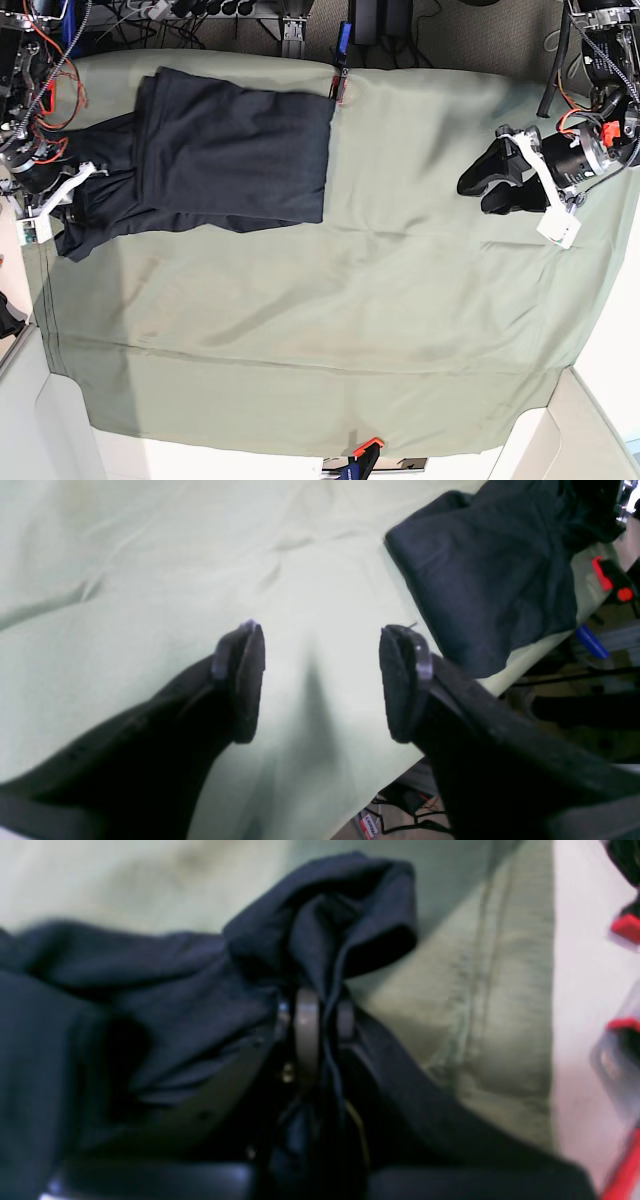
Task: Fold the T-shirt properly
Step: 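Grasp the strip end with the right gripper and fold it over the stack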
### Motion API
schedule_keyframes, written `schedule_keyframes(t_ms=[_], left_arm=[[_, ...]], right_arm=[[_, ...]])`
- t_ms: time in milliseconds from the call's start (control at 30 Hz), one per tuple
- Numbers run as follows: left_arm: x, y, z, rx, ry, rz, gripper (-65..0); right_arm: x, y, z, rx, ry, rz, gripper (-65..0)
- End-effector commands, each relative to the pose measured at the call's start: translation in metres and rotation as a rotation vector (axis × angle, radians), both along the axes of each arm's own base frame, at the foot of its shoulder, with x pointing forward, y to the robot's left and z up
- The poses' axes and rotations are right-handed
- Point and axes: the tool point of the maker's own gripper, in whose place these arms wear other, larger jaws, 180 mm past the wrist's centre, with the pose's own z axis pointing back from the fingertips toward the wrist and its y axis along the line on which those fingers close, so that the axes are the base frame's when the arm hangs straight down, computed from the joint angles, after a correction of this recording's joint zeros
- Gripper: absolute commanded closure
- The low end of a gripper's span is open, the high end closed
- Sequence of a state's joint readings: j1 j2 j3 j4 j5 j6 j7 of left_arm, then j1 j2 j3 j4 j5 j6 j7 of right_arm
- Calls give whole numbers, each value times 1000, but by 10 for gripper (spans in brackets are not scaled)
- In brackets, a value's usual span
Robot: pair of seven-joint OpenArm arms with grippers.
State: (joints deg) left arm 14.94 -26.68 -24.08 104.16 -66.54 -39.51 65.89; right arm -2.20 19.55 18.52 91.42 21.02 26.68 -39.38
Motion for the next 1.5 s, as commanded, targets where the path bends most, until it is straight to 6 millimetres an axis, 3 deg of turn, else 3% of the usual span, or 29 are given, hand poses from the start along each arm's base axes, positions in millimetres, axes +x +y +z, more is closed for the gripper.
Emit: schedule_keyframes(t_ms=[0, 100, 333, 533, 700, 733, 833, 900, 1067, 1233, 1333, 1467], left_arm=[[5, 0, 13, -6, -47, -12, -386], [2, 0, 11, -5, -36, -12, -386], [-1, 0, 8, -5, -27, -12, -386], [-2, 0, 8, -6, -25, -12, -386], [-2, -1, 9, -13, -27, -13, -386], [-2, -1, 8, -13, -26, -13, -386], [-4, -1, 7, -14, -20, -13, -386], [-5, -1, 6, -14, -17, -13, -386], [-5, -1, 6, -14, -17, -13, -386], [-16, -10, 5, -59, 25, -52, -386], [-37, -35, 10, -132, 65, -142, -386], [-53, -61, 4, -113, 91, -232, -386]], right_arm=[[8, 7, 16, 46, -43, 20, 0], [4, 44, 22, 164, -42, 82, 0], [-5, 154, 53, 417, -140, 186, 0], [-34, 249, 42, 473, -72, 339, 0], [-55, 290, 24, 361, -5, 484, 0], [-59, 296, 21, 345, 3, 505, -22], [-65, 306, 18, 332, 20, 536, -305], [-66, 310, 20, 335, 18, 545, -387], [-61, 309, 31, 337, -25, 545, -386], [-48, 296, 68, 295, -150, 526, -386], [-38, 276, 83, 234, -209, 480, -386], [-23, 235, 77, 143, -222, 372, -386]])
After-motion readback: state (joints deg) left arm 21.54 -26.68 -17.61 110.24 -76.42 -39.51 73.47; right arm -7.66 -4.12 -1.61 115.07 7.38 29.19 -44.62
